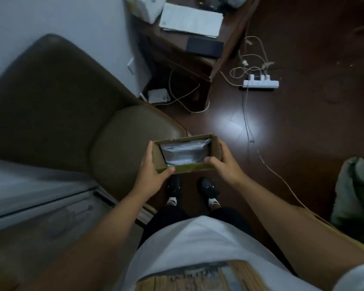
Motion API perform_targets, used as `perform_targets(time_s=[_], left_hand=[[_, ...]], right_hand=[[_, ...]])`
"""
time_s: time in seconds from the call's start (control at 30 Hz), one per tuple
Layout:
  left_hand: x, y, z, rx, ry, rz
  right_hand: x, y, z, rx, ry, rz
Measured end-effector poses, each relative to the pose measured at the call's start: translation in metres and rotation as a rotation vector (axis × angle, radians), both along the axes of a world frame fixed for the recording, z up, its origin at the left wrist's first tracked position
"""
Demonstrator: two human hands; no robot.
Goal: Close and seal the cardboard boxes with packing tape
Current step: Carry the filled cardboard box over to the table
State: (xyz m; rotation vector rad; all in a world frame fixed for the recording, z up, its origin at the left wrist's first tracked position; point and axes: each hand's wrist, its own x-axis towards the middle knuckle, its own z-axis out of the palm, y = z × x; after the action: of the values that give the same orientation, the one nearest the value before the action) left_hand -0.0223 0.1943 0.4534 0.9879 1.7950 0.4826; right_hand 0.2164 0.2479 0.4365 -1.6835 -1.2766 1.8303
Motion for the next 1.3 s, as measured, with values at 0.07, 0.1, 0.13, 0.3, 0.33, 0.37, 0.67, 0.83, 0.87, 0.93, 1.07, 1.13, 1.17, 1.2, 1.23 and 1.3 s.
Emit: perform_targets(time_s=[0.07, 0.1, 0.13, 0.3, 0.33, 0.37, 0.67, 0.83, 0.87, 0.93, 1.07, 1.13, 1.17, 1.2, 1.23, 1.3], left_hand=[[0.002, 0.017, -0.001, 0.000, -0.084, -0.082], [0.003, 0.024, -0.002, 0.003, -0.097, -0.131], [0.004, 0.032, -0.003, 0.003, -0.095, -0.179], [0.006, 0.060, -0.005, -0.020, -0.090, -0.370], [0.009, 0.065, -0.004, -0.027, -0.085, -0.401], [0.013, 0.070, -0.003, -0.032, -0.078, -0.432], [0.075, 0.094, 0.012, 0.051, -0.088, -0.759], [0.119, 0.092, 0.021, 0.071, -0.008, -0.841], [0.127, 0.090, 0.024, 0.062, -0.007, -0.843], [0.141, 0.089, 0.024, 0.050, -0.003, -0.837], [0.168, 0.096, 0.022, 0.074, -0.012, -0.811], [0.185, 0.102, 0.028, 0.104, -0.047, -0.791], [0.194, 0.104, 0.032, 0.116, -0.071, -0.783], [0.203, 0.107, 0.034, 0.124, -0.093, -0.777], [0.212, 0.111, 0.039, 0.135, -0.100, -0.783], [0.229, 0.122, 0.051, 0.142, -0.101, -0.811]], right_hand=[[0.005, -0.004, 0.003, -0.002, -0.012, -0.083], [0.007, -0.006, 0.007, 0.003, -0.015, -0.121], [0.008, -0.009, 0.010, 0.011, -0.023, -0.151], [0.013, -0.036, 0.025, 0.025, -0.043, -0.310], [0.015, -0.042, 0.027, 0.032, -0.045, -0.335], [0.017, -0.047, 0.030, 0.039, -0.043, -0.361], [0.055, -0.094, 0.034, 0.101, -0.092, -0.594], [0.082, -0.116, 0.029, 0.109, -0.087, -0.700], [0.088, -0.118, 0.027, 0.111, -0.081, -0.711], [0.099, -0.121, 0.025, 0.128, -0.079, -0.734], [0.123, -0.118, 0.023, 0.165, -0.095, -0.771], [0.136, -0.112, 0.028, 0.195, -0.097, -0.778], [0.142, -0.108, 0.031, 0.205, -0.097, -0.785], [0.149, -0.105, 0.033, 0.214, -0.098, -0.796], [0.156, -0.100, 0.036, 0.222, -0.101, -0.809], [0.171, -0.090, 0.040, 0.238, -0.125, -0.830]])
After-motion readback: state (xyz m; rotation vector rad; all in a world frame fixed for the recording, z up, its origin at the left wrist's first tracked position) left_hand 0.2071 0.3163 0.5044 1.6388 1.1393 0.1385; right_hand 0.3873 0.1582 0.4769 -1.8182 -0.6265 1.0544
